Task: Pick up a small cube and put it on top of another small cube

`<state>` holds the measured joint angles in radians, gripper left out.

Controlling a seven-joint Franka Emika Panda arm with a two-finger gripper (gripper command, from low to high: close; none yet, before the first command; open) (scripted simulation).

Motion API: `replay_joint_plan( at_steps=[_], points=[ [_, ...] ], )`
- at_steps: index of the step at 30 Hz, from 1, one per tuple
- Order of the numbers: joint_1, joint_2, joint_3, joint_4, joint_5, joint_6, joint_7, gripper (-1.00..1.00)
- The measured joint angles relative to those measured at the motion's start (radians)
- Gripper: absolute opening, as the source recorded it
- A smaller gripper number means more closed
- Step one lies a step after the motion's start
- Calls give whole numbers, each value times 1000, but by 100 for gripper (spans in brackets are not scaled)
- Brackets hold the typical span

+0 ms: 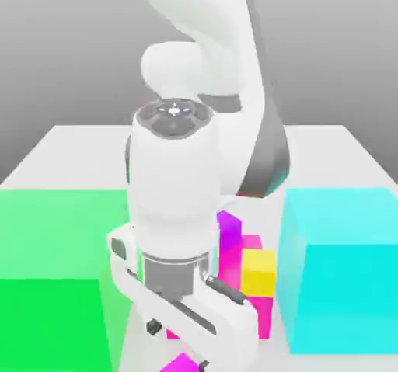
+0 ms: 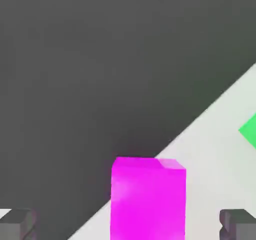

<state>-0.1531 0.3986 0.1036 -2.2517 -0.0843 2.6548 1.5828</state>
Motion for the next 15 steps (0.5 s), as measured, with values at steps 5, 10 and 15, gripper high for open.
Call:
replay_joint_plan(
  at_steps=[5,10,15],
  points=[
    [16,105,-20,17,-17,82,16,-100],
    [18,112,-22,18,-17,88,16,-100],
    [11,-35,9,-6,2,-31,-18,-100]
  ],
)
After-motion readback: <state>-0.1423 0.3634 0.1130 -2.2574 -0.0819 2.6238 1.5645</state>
